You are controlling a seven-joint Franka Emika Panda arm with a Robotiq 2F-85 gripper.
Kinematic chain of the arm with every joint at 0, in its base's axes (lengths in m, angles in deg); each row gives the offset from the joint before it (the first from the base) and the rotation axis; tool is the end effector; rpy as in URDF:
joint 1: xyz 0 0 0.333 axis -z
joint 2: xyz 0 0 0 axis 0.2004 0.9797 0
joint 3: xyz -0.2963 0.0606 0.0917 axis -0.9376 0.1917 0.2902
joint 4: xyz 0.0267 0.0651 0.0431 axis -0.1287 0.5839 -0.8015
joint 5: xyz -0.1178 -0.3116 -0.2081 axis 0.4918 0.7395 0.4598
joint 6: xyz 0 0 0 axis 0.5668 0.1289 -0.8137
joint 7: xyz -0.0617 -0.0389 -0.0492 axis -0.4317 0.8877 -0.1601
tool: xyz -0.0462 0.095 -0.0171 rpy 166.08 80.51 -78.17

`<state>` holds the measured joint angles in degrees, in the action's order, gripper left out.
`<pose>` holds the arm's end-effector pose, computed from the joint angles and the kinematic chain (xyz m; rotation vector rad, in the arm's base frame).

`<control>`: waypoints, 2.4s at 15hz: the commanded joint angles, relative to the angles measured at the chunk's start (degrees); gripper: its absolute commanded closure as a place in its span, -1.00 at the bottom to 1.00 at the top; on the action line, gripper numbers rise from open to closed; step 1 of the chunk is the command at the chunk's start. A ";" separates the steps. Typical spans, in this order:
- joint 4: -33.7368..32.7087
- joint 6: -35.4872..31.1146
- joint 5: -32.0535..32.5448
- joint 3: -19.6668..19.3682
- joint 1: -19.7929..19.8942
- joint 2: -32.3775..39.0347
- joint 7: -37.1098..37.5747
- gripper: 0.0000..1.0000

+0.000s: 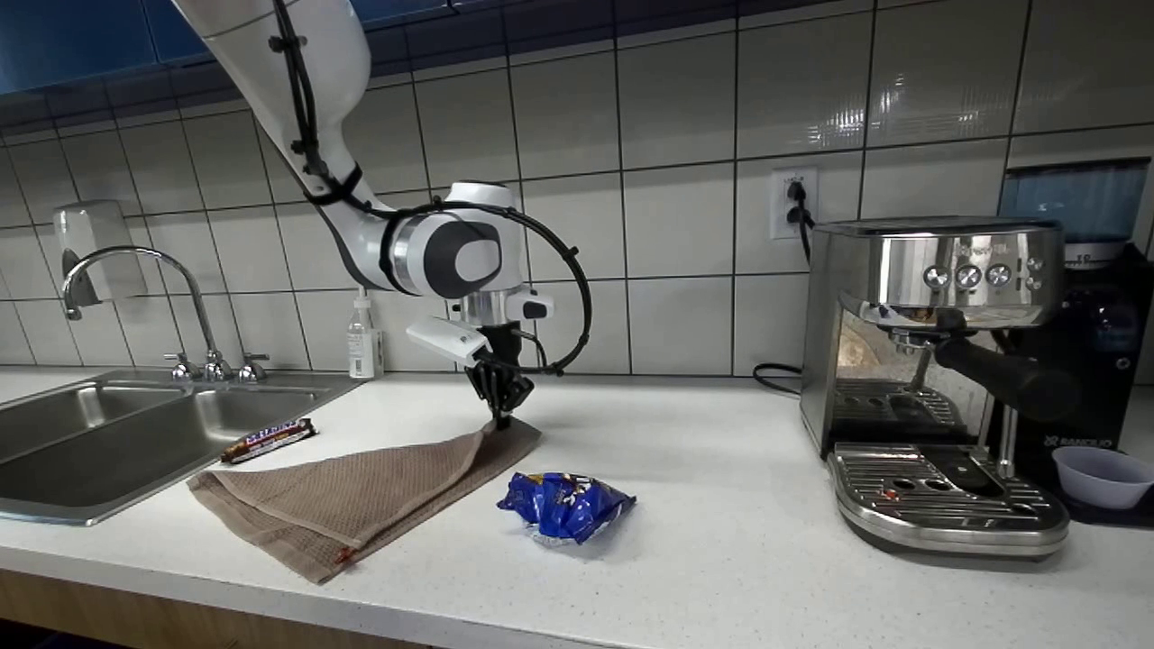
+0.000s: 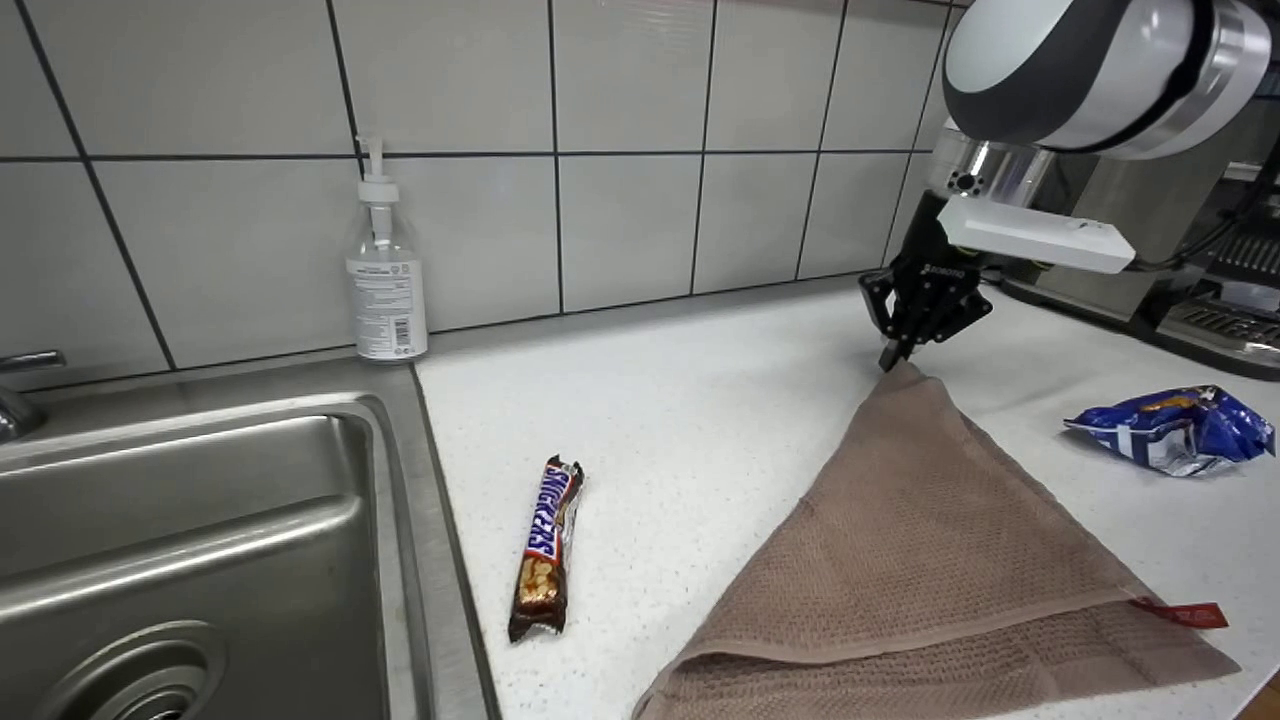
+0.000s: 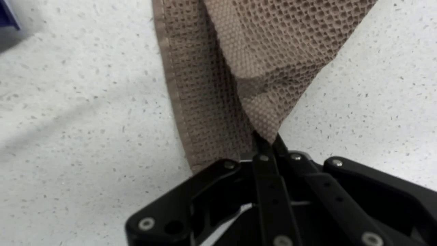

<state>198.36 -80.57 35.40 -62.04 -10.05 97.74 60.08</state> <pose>0.5930 -0.0730 0.2275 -2.9733 0.6423 -0.1427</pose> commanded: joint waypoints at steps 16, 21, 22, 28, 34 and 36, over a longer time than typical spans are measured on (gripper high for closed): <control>20.60 -8.12 1.36 1.73 -0.47 -18.84 0.65 0.98; 23.26 -9.03 1.99 2.10 -0.26 -21.90 -1.16 0.98; 23.75 -9.15 2.33 2.12 -0.26 -22.39 -1.35 0.98; 27.06 -9.06 3.08 2.51 -0.59 -26.09 -1.54 0.98; 30.47 -9.18 3.52 4.39 -1.67 -29.61 0.07 0.98; 31.31 -9.01 3.45 5.14 -2.28 -30.59 0.65 0.98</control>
<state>226.85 -89.10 37.55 -58.14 -11.77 70.68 58.78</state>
